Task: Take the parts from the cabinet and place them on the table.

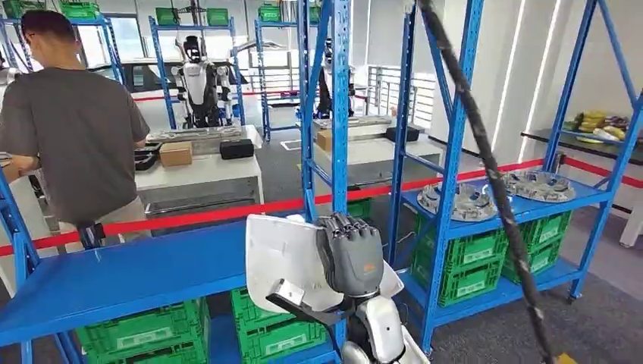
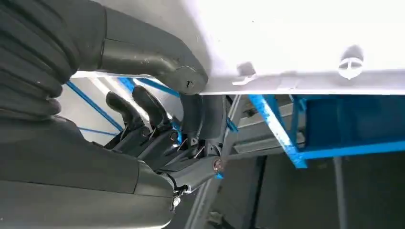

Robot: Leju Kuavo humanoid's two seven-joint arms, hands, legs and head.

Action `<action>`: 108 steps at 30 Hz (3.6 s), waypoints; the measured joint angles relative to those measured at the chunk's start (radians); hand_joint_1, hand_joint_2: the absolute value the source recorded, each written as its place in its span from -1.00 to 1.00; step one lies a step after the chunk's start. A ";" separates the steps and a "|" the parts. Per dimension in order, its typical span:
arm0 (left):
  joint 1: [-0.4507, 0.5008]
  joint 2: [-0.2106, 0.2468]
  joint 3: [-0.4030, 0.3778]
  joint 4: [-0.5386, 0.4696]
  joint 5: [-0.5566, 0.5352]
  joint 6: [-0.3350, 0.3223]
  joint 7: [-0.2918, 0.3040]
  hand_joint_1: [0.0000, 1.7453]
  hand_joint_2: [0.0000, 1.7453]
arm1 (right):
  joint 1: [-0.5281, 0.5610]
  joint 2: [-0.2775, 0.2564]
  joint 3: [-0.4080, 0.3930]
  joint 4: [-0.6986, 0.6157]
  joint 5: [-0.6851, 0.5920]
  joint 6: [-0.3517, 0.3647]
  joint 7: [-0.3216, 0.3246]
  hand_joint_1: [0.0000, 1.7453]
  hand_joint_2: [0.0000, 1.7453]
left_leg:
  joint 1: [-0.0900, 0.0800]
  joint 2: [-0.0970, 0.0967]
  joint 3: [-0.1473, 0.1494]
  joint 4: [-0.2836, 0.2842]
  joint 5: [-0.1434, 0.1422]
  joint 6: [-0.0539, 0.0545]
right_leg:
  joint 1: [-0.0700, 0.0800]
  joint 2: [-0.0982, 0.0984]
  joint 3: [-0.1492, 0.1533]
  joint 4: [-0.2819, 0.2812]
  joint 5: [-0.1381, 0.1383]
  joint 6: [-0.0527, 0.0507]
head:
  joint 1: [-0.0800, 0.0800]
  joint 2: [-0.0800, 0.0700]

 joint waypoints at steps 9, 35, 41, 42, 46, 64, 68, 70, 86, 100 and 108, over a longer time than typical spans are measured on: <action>-0.004 0.007 -0.002 0.000 -0.004 -0.004 -0.026 -1.00 1.00 | 0.026 -0.003 -0.002 -0.003 0.003 0.000 0.006 0.80 1.00 | -0.011 0.000 0.181 -0.173 0.036 0.024 | 0.013 -0.001 -0.049 0.008 0.047 0.020 | 0.002 0.000; 0.013 0.003 -0.002 0.003 -0.008 -0.039 -0.014 -1.00 1.00 | 0.060 -0.010 -0.001 -0.002 0.015 -0.002 -0.007 0.80 1.00 | 0.018 -0.044 0.136 -0.170 0.070 0.041 | -0.027 0.007 -0.071 0.113 0.006 0.085 | 0.007 0.000; 0.020 0.005 -0.002 0.003 -0.008 -0.040 -0.015 -1.00 1.00 | 0.061 -0.010 0.000 -0.001 0.016 -0.002 -0.008 0.80 1.00 | 0.023 -0.085 0.111 -0.170 0.075 -0.010 | -0.025 0.023 -0.032 0.032 0.002 0.047 | 0.005 0.000; 0.021 0.006 -0.002 0.004 -0.008 -0.040 -0.015 -1.00 1.00 | 0.059 -0.008 0.000 -0.001 0.016 -0.002 -0.009 0.80 1.00 | 0.023 -0.061 0.110 -0.160 0.068 -0.012 | -0.027 0.013 -0.031 0.027 0.006 0.038 | 0.003 0.000; 0.019 0.011 -0.003 0.004 -0.010 -0.040 -0.022 -1.00 1.00 | 0.058 -0.010 -0.001 0.000 0.016 -0.002 -0.014 0.80 1.00 | 0.015 -0.010 -0.007 0.090 -0.063 -0.010 | -0.015 -0.022 -0.033 0.027 0.004 0.018 | -0.002 0.000; 0.031 0.009 -0.027 0.005 -0.060 -0.048 0.002 -1.00 1.00 | 0.109 -0.061 0.000 -0.069 -0.021 -0.059 -0.071 0.80 1.00 | -0.005 -0.064 0.105 -0.156 0.082 0.061 | -0.003 0.000 -0.141 0.280 -0.095 0.056 | 0.008 0.000; 0.027 0.005 -0.031 0.004 -0.062 -0.060 -0.014 -1.00 1.00 | 0.135 -0.109 0.000 -0.103 -0.058 -0.068 -0.074 0.80 1.00 | -0.006 -0.115 0.098 -0.151 0.085 0.048 | -0.003 0.090 -0.014 0.020 -0.004 0.037 | 0.000 0.000; 0.032 0.006 -0.034 0.005 -0.062 -0.063 -0.016 -1.00 1.00 | 0.149 -0.127 0.000 -0.112 -0.068 -0.074 -0.077 0.80 1.00 | 0.005 -0.137 0.089 -0.157 0.092 0.032 | 0.003 0.066 -0.016 0.022 -0.004 0.035 | 0.011 0.000; 0.045 0.011 -0.037 0.007 -0.066 -0.081 0.005 -1.00 1.00 | 0.244 -0.177 0.000 -0.237 -0.056 -0.085 0.006 0.80 1.00 | -0.004 0.030 0.093 -0.155 0.085 0.030 | -0.003 -0.131 0.012 0.008 -0.013 0.050 | 0.003 0.000; 0.047 0.000 -0.036 0.008 -0.051 -0.082 -0.002 -1.00 1.00 | 0.238 -0.214 0.013 -0.323 0.010 -0.040 0.012 0.80 1.00 | -0.002 -0.133 0.073 -0.155 0.111 0.034 | -0.002 0.058 0.011 0.022 -0.028 0.042 | 0.007 0.000; 0.039 -0.002 -0.036 0.010 -0.046 -0.081 0.009 -1.00 1.00 | 0.204 -0.181 0.064 -0.368 0.130 -0.032 0.061 0.80 1.00 | -0.003 -0.008 -0.076 0.150 -0.033 -0.001 | -0.002 -0.049 0.018 0.001 -0.014 0.009 | 0.000 0.000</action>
